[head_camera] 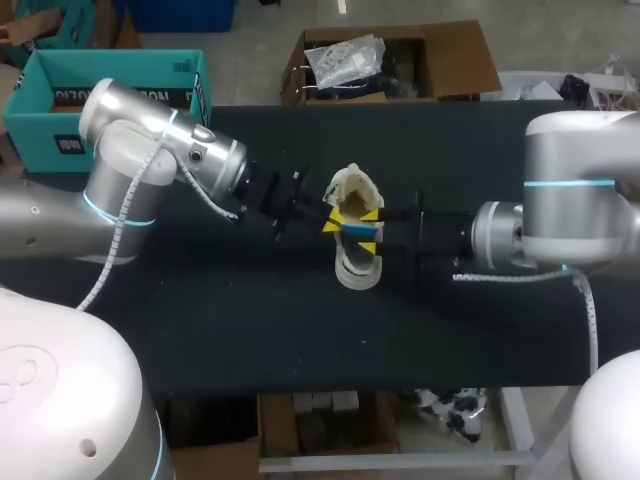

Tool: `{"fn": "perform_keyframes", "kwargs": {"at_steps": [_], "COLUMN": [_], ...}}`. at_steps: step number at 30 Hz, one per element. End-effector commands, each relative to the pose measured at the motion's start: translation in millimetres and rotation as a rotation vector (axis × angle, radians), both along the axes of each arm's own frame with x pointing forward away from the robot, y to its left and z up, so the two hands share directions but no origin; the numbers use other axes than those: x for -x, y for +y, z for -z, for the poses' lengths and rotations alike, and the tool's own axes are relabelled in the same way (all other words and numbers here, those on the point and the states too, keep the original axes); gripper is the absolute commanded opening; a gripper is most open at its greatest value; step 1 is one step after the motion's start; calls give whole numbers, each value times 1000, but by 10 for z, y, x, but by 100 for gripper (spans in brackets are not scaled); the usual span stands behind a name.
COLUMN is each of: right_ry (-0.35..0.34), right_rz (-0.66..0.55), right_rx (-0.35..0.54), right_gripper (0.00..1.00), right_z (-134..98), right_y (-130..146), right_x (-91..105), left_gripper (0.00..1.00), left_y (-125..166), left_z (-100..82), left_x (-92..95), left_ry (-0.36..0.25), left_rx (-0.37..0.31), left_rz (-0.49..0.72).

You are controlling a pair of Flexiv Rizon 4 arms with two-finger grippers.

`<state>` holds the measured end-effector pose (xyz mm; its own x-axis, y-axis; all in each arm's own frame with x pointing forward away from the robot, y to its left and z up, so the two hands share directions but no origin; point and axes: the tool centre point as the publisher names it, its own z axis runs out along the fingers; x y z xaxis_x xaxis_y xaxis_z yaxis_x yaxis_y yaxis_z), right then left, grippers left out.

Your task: Open the shoe tongue, take the insole out of the shoe, put the insole back into the shoe, and pack the shoe into the shoebox

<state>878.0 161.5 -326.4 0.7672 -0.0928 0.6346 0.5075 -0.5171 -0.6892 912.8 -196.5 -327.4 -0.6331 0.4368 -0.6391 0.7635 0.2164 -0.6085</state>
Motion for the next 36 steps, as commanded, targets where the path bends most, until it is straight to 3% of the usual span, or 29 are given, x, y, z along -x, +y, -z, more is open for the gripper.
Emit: {"fn": "perform_keyframes", "kwargs": {"at_steps": [1, 3, 6, 23, 27, 29, 31, 32, 36], "right_ry": [-3, -2, 4, 54, 58, 58, 60, 62, 80], "right_rz": [7, 5, -1, 1, 4, 0, -5, -6, -18], "right_rx": [23, 24, 23, 17, 24, 38, 50, 56, 81], "right_gripper": [33, 23, 0, 0, 0, 0, 0, 0, 0], "right_z": [-104, -101, -73, 156, 167, 170, 176, 187, 257], "right_y": [-10, 1, 10, -21, -28, -27, -25, -25, -20], "right_x": [99, 98, 79, -120, -126, -109, -84, -72, -23], "left_gripper": [0, 0, 0, 0, 44, 50, 85, 98, 100], "left_y": [-36, -50, -62, -88, -49, -13, 36, 62, 168], "left_z": [31, 37, 37, 176, 121, 78, 20, -11, -139], "left_x": [7, 7, 9, -129, -113, -96, -80, -76, -61], "left_ry": [-1, 1, 2, 37, 41, 48, 59, 68, 94], "left_rx": [2, 2, 4, -18, -16, -10, -10, -5, 11], "left_rz": [-6, -6, -5, -38, -38, -36, -42, -49, -68]}}
